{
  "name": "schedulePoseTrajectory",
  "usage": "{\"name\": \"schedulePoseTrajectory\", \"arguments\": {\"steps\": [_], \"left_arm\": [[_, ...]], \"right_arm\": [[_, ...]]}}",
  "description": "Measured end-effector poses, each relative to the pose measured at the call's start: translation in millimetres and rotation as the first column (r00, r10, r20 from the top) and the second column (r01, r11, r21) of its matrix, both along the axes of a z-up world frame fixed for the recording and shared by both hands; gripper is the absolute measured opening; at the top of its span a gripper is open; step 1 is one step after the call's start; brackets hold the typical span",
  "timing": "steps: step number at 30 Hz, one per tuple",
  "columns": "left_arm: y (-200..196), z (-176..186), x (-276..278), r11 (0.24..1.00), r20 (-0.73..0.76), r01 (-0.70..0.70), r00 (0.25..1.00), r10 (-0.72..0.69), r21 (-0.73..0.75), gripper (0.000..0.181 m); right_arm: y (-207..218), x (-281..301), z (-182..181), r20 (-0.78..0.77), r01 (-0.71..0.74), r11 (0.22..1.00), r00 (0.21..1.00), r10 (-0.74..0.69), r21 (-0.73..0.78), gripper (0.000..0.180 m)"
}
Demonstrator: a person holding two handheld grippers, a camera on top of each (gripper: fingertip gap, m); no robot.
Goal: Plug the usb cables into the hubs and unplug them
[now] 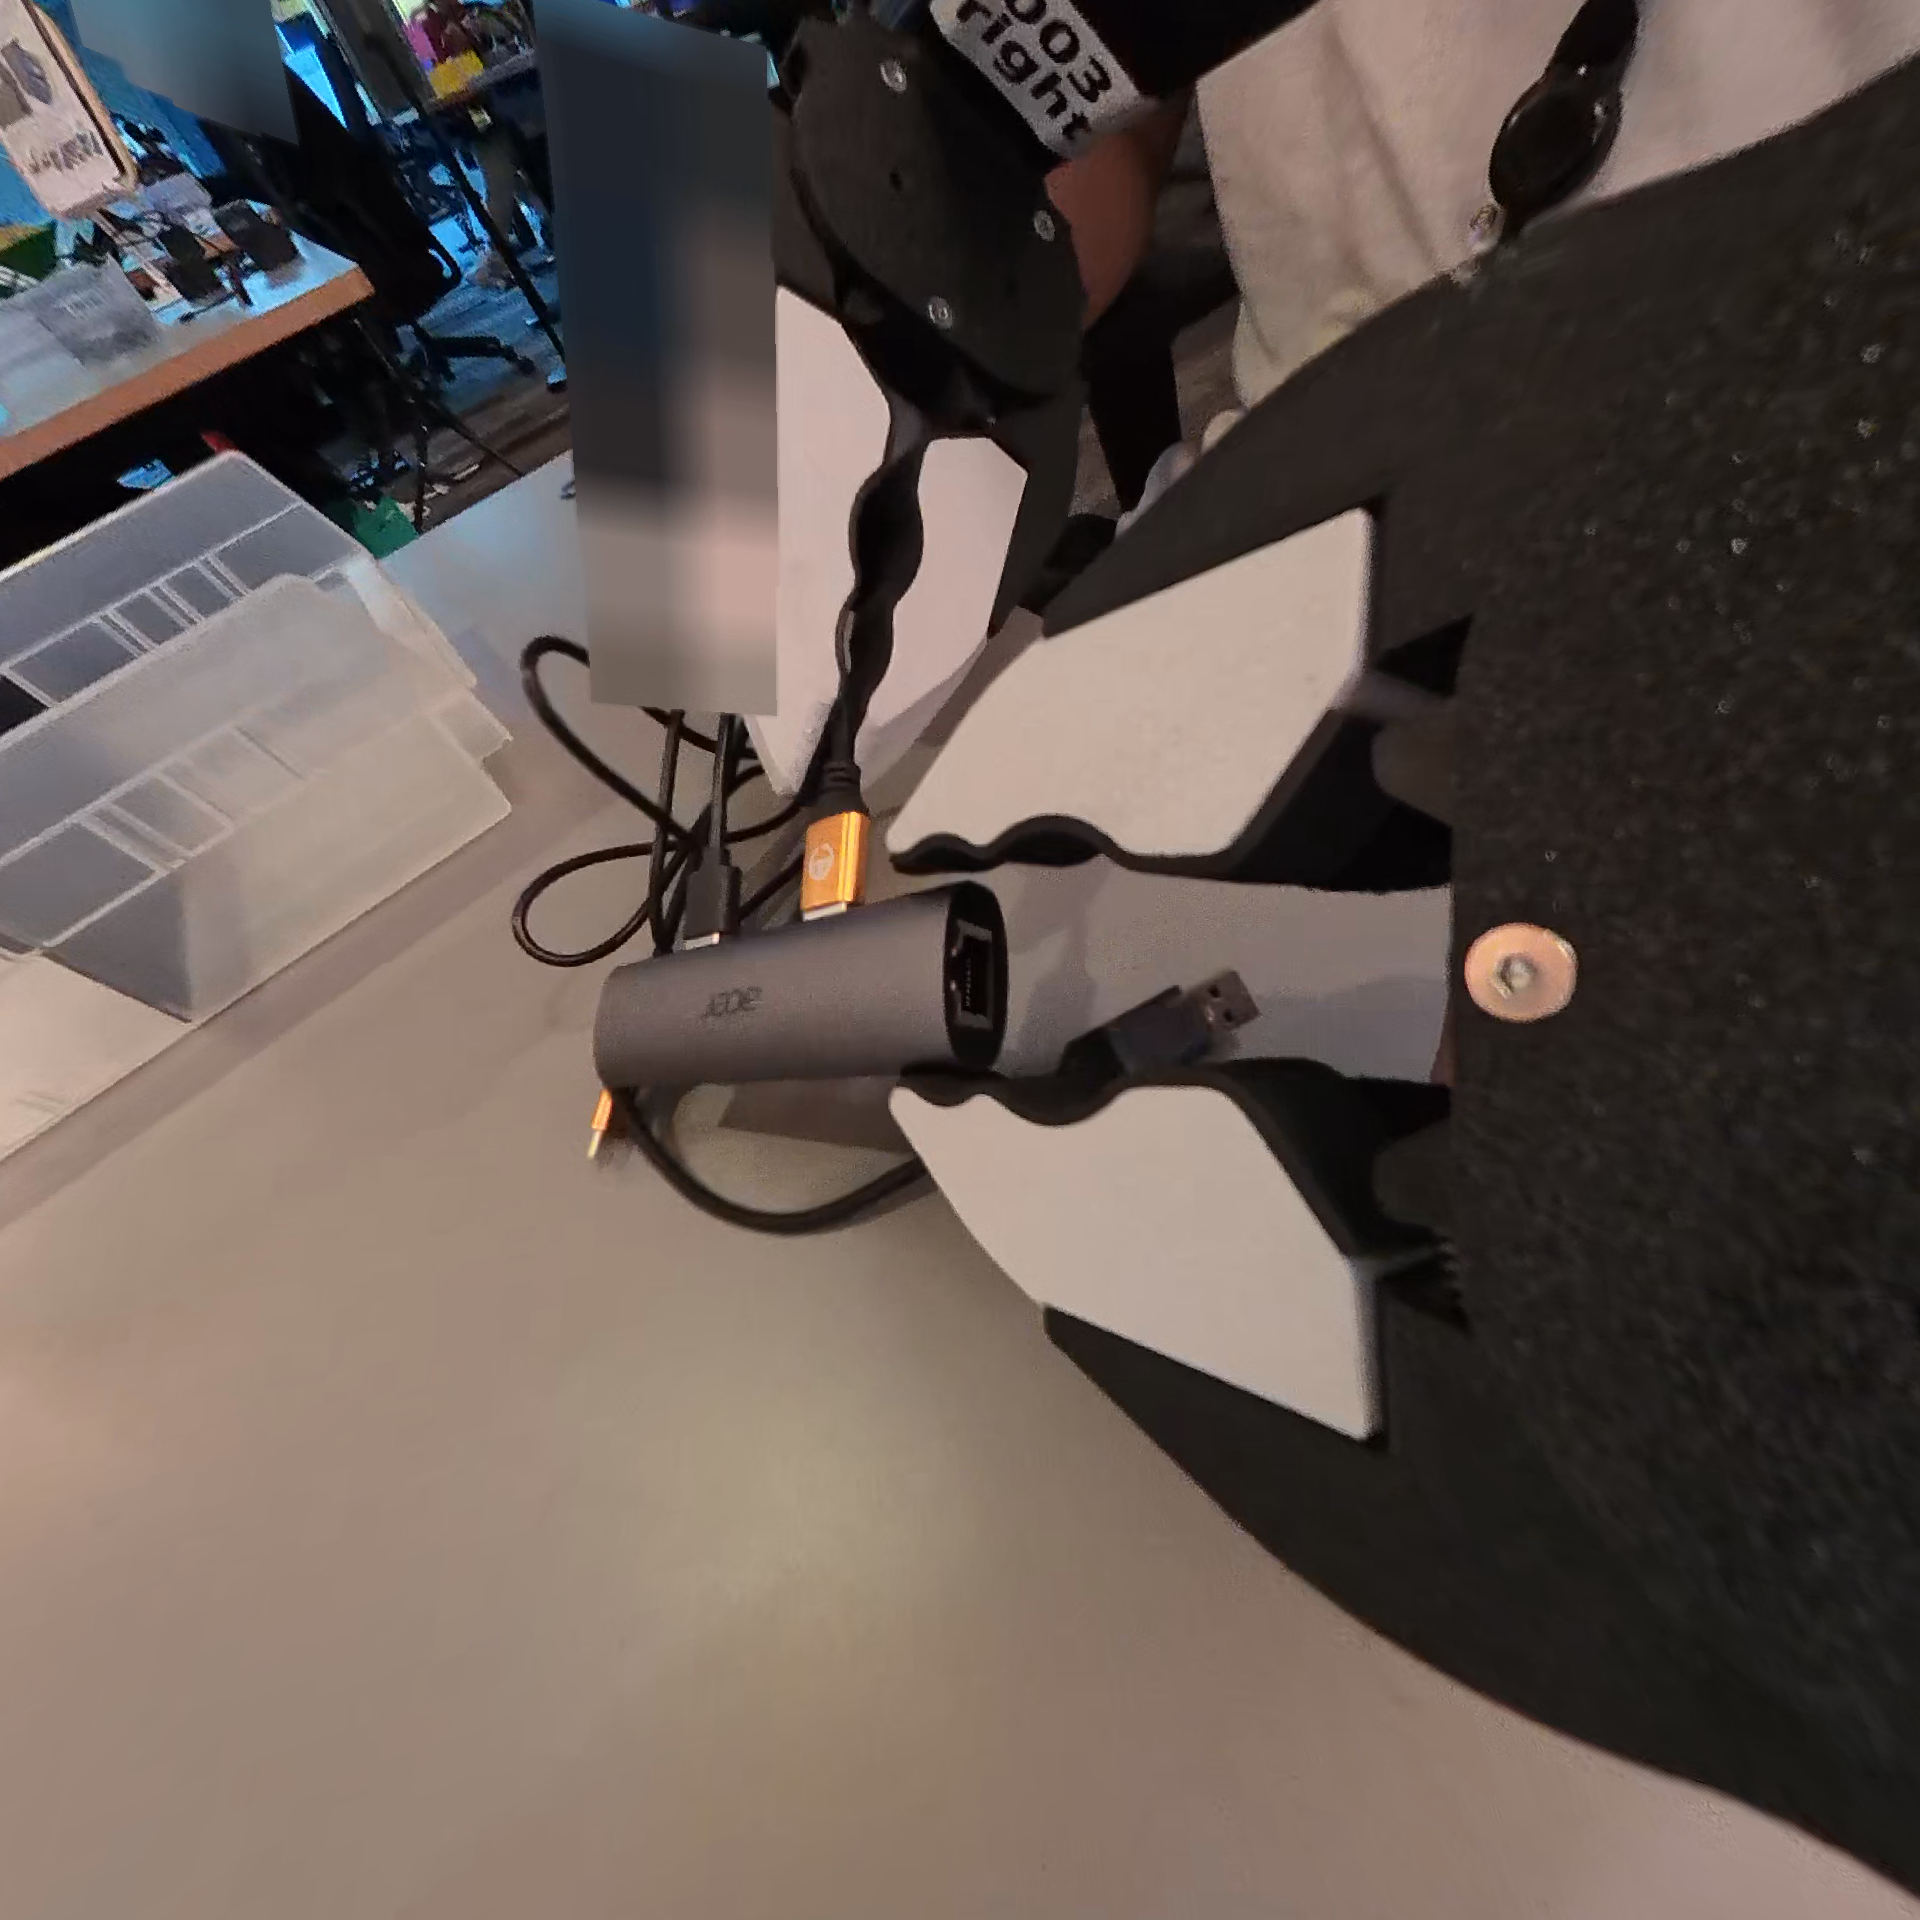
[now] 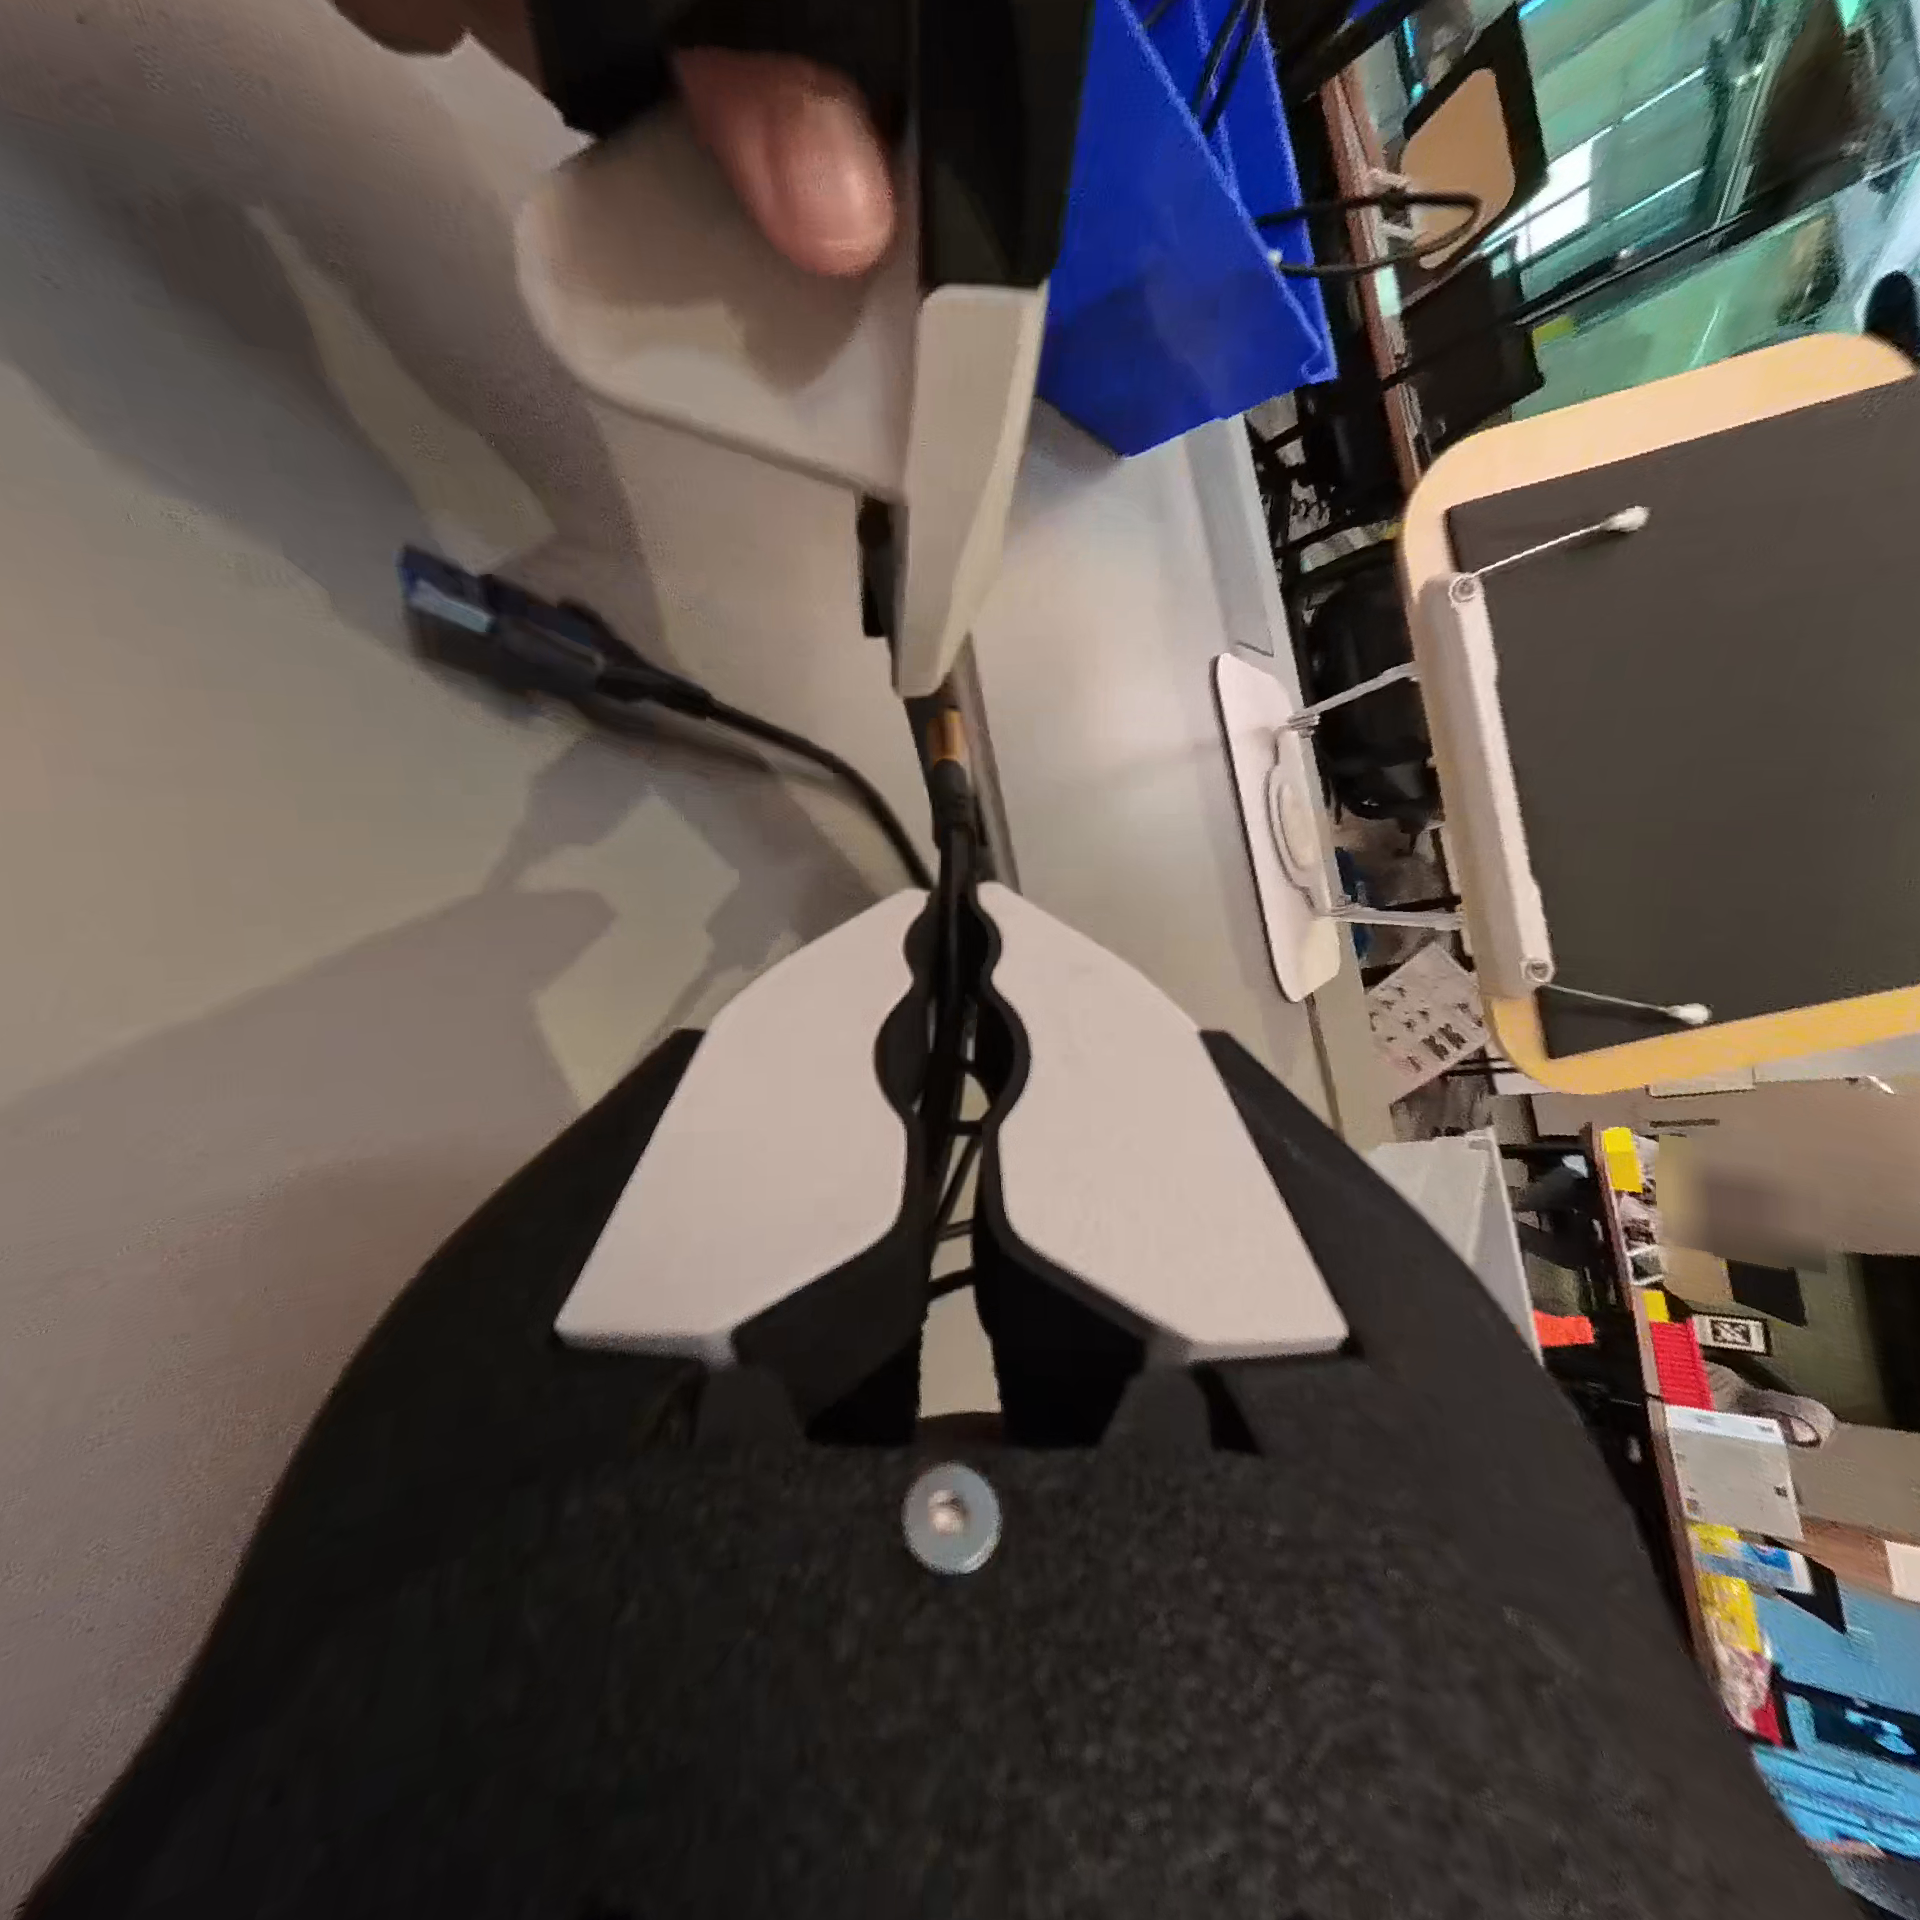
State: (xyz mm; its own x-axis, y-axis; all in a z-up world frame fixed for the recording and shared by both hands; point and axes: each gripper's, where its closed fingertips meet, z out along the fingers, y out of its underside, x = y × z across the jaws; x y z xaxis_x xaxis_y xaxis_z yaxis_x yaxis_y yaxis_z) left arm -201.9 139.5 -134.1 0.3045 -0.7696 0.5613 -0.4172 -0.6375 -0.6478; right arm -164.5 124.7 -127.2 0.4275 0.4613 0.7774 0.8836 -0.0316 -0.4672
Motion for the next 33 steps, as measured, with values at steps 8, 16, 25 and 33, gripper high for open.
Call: {"name": "schedulePoseTrajectory", "arguments": {"steps": [8,16,25,33], "left_arm": [[9.0,8.4,4.5,0.964,0.055,-0.011,0.998,-0.004,0.264,0.033],[24.5,35.8,0.6,0.793,0.017,-0.079,0.996,0.086,0.604,0.033],[13.6,49.0,8.8,0.840,0.158,-0.158,0.984,0.088,0.519,0.033],[8.2,45.8,16.2,0.870,0.206,-0.196,0.972,0.112,0.452,0.033]], "right_arm": [[-2.9,-4.6,-8.6,-0.219,-0.027,0.992,0.976,-0.001,-0.121,0.003],[2.8,-8.9,5.2,-0.614,-0.010,0.963,0.772,-0.164,-0.269,0.019],[10.5,-18.4,22.0,-0.868,-0.083,0.923,0.382,-0.318,-0.375,0.026],[16.6,-10.3,30.3,-0.840,0.053,0.959,0.471,-0.271,-0.280,0.015]]}}
